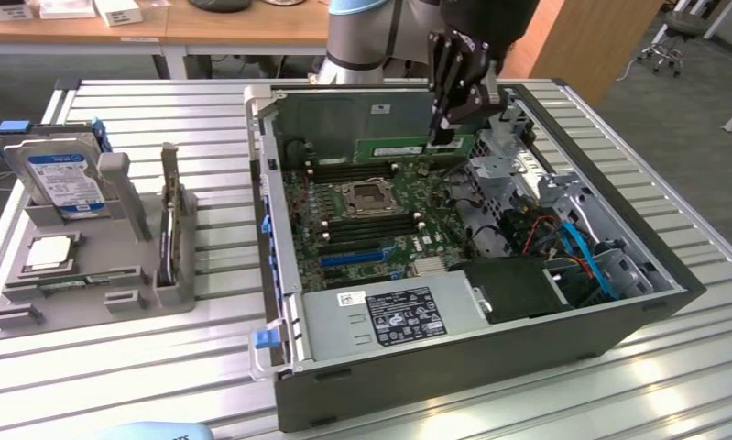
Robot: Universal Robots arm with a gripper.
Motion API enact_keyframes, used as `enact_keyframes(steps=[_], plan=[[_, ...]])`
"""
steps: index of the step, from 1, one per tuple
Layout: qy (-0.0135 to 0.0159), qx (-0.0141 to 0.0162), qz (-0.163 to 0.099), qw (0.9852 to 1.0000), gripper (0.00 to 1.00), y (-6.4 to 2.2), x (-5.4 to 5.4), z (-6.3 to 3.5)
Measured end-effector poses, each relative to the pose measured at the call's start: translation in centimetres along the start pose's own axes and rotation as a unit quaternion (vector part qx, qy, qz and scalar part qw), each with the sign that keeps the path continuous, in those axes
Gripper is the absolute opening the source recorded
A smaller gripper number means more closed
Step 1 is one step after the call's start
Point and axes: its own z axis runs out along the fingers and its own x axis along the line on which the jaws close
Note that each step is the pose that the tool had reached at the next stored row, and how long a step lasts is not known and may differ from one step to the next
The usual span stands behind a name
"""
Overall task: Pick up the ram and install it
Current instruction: 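Pick up the ram and move it above insertion slot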
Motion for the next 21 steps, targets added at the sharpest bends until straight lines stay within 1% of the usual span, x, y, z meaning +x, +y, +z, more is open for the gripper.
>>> enact_keyframes(steps=[7, 15, 18, 21], plan=[[0.0000, 0.0001, 0.000, 1.0000, 0.12, 0.02, -2.0, 0.13], [0.0000, 0.0003, 0.000, 1.0000, 0.12, 0.04, -4.1, 0.32], [0.0000, 0.0004, 0.000, 1.0000, 0.12, 0.04, -4.6, 0.37], [-0.0001, 0.0005, 0.000, 1.0000, 0.12, 0.04, -4.6, 0.37]])
